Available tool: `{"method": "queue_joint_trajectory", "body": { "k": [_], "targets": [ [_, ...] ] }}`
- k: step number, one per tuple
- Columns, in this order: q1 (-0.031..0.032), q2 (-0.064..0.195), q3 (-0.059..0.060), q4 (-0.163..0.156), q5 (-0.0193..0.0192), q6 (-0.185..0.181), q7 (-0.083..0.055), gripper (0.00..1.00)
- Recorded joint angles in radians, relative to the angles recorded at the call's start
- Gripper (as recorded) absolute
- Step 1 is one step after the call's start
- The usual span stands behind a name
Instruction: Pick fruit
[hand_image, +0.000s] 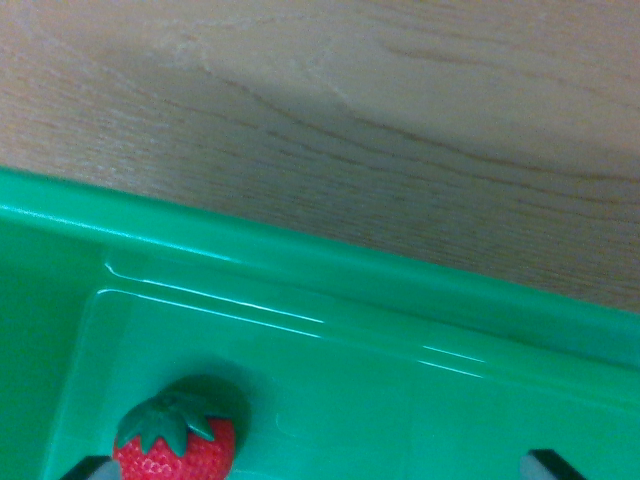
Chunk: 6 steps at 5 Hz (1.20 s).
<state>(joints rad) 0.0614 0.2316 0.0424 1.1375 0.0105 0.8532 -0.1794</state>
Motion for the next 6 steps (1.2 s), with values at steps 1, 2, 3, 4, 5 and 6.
{"method": "queue_joint_trajectory", "body": {
  "k": [1,2,3,4,5,6],
  "targets": [
    [0.0091,0.016,0.005,-0.028,0.0003,-0.045,-0.010,0.00],
    [0.0091,0.016,0.005,-0.028,0.0003,-0.045,-0.010,0.00],
    [0.0176,0.030,0.009,-0.053,0.0007,-0.086,-0.019,0.00],
    [0.0176,0.030,0.009,-0.053,0.0007,-0.086,-0.019,0.00],
    [0.0261,0.044,0.013,-0.078,0.0010,-0.127,-0.027,0.00],
    [0.0261,0.044,0.013,-0.078,0.0010,-0.127,-0.027,0.00]
  ]
}}
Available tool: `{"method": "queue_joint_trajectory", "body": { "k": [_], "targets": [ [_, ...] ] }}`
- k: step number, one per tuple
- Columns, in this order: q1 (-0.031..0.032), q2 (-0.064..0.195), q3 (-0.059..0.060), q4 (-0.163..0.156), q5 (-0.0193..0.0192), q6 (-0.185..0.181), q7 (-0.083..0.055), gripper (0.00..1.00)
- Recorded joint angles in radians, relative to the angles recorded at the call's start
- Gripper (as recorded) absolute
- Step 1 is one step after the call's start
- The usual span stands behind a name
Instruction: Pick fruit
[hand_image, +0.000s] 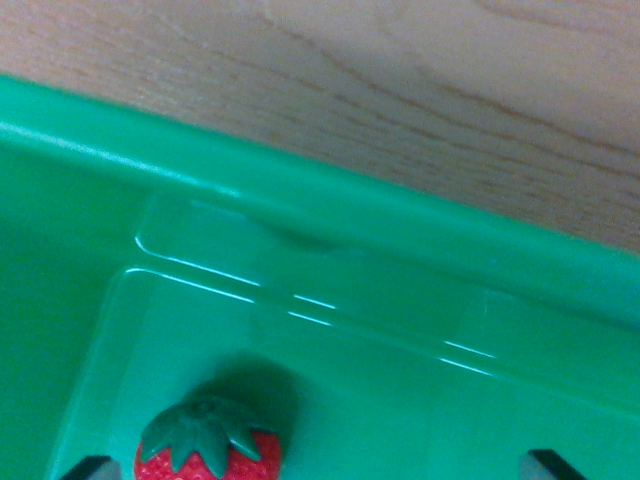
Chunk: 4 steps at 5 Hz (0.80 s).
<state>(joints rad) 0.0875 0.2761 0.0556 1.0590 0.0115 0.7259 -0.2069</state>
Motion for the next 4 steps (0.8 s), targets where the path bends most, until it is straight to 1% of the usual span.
{"method": "queue_joint_trajectory", "body": {
  "k": [1,2,3,4],
  "targets": [
    [0.0080,0.014,0.004,-0.024,0.0003,-0.039,-0.008,0.00],
    [0.0080,0.014,0.004,-0.024,0.0003,-0.039,-0.008,0.00],
    [0.0154,0.026,0.008,-0.046,0.0006,-0.075,-0.016,0.00],
    [0.0154,0.026,0.008,-0.046,0.0006,-0.075,-0.016,0.00]
  ]
}}
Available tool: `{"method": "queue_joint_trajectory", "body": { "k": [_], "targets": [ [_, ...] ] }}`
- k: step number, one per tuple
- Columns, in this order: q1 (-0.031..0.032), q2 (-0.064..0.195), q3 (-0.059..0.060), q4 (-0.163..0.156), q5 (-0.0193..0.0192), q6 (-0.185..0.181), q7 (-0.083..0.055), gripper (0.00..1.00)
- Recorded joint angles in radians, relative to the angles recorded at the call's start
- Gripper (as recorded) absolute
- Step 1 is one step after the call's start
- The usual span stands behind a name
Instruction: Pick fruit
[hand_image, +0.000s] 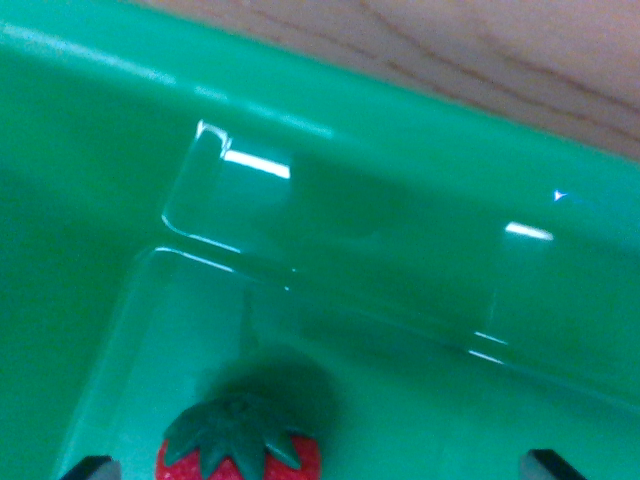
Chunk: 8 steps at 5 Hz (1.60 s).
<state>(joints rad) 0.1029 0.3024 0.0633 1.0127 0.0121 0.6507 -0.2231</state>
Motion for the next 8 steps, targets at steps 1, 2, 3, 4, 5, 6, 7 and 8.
{"method": "queue_joint_trajectory", "body": {
  "k": [1,2,3,4,5,6,7,8],
  "targets": [
    [0.0065,0.011,0.003,-0.019,0.0002,-0.032,-0.007,0.00],
    [0.0065,0.011,0.003,-0.019,0.0002,-0.032,-0.007,0.00],
    [0.0125,0.021,0.006,-0.038,0.0005,-0.061,-0.013,0.00],
    [0.0125,0.021,0.006,-0.038,0.0005,-0.061,-0.013,0.00],
    [0.0177,0.030,0.009,-0.053,0.0007,-0.087,-0.019,0.00],
    [0.0177,0.030,0.009,-0.053,0.0007,-0.087,-0.019,0.00],
    [0.0221,0.038,0.011,-0.067,0.0008,-0.108,-0.023,0.00],
    [0.0221,0.038,0.011,-0.067,0.0008,-0.108,-0.023,0.00]
  ]
}}
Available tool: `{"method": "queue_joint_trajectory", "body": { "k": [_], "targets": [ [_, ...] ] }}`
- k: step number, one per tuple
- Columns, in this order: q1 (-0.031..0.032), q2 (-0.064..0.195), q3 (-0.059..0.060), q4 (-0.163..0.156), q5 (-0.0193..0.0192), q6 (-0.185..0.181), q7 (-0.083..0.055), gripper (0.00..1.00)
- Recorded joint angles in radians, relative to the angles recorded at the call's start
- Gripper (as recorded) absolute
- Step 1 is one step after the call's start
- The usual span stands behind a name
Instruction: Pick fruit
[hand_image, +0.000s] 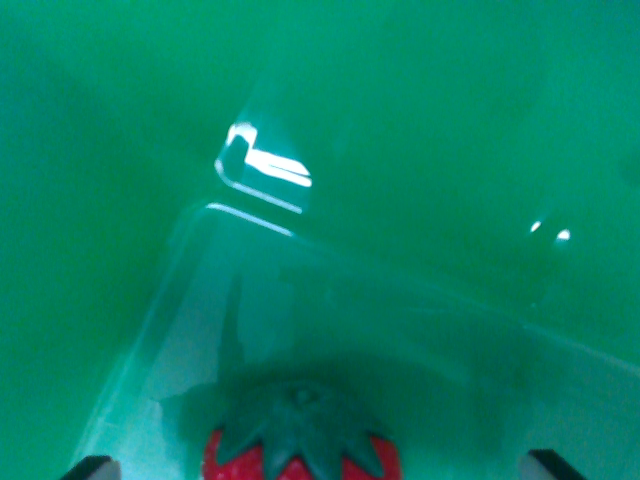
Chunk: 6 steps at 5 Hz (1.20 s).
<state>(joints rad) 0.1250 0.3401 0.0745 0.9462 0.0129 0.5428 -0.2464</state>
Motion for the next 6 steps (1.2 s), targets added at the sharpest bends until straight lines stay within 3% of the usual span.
{"method": "queue_joint_trajectory", "body": {
  "k": [3,6],
  "targets": [
    [0.0057,0.010,0.003,-0.017,0.0002,-0.028,-0.006,0.00],
    [0.0070,0.012,0.004,-0.021,0.0003,-0.034,-0.007,0.00]
  ]
}}
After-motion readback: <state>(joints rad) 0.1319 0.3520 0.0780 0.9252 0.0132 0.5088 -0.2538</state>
